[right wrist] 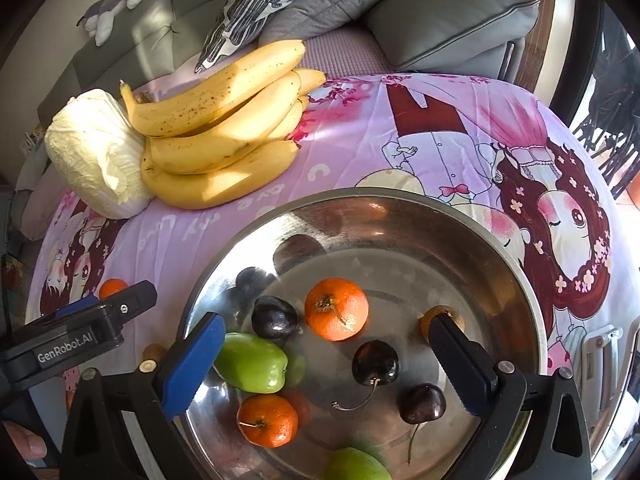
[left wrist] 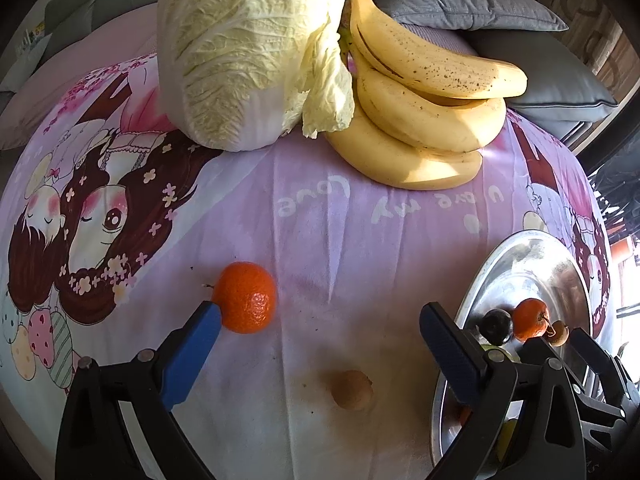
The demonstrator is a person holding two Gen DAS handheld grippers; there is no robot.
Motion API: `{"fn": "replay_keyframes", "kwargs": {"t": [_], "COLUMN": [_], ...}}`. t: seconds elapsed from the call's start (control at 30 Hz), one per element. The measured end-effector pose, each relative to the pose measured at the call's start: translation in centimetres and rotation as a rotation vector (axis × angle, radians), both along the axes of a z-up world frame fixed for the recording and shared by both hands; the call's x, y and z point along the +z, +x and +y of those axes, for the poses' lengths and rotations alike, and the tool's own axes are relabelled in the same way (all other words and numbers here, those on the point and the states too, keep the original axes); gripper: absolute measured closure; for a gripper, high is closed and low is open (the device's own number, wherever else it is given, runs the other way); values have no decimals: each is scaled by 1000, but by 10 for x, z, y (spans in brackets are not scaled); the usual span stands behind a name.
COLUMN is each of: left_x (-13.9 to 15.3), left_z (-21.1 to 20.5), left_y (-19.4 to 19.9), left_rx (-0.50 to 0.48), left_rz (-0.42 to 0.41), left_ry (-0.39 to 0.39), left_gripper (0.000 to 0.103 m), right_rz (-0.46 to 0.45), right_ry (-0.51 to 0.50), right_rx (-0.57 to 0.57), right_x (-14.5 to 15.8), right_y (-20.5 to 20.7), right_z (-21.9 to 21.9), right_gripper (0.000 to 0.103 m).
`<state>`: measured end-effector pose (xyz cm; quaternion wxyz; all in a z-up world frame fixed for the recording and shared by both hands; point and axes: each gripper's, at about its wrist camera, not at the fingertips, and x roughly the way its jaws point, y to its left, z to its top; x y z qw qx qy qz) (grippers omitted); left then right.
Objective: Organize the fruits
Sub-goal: 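Move both open tools from the bowl toward the last tangerine and small brown fruit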
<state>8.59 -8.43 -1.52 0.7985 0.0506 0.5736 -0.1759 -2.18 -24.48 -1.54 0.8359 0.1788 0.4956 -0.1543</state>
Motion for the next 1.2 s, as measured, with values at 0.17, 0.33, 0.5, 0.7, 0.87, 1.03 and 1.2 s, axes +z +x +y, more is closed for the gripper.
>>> {"fn": "replay_keyframes", "kwargs": {"t": [0.17, 0.33, 0.5, 0.7, 0.87, 1.03, 1.2], "left_x": [0, 6, 6, 9, 1, 0, 3], "left_z": [14, 35, 55, 70, 71, 76, 90], "left_y": [-2, 2, 6, 3, 1, -2, -3], "left_rx": [6, 51, 78, 70, 63, 44, 67], "left_rz": [3, -22, -18, -42, -24, -30, -43], "left_ry": [-10, 1, 5, 60, 83, 121, 134], "left_gripper": [3, 4, 4, 3, 4, 4, 4], "right_rz": [-13, -24, -38, -44, -12, -39, -58], "right_ry": [-2, -21, -22, -5, -36, -47, -36], "right_rx": [49, 104, 162, 205, 244, 290, 358], "right_x": [4, 8, 11, 10, 4, 9, 10], "right_y": [3, 6, 12, 16, 19, 20, 23], "right_z": [15, 35, 53, 71, 83, 95, 112], "right_gripper": [0, 0, 0, 0, 0, 0, 1]}}
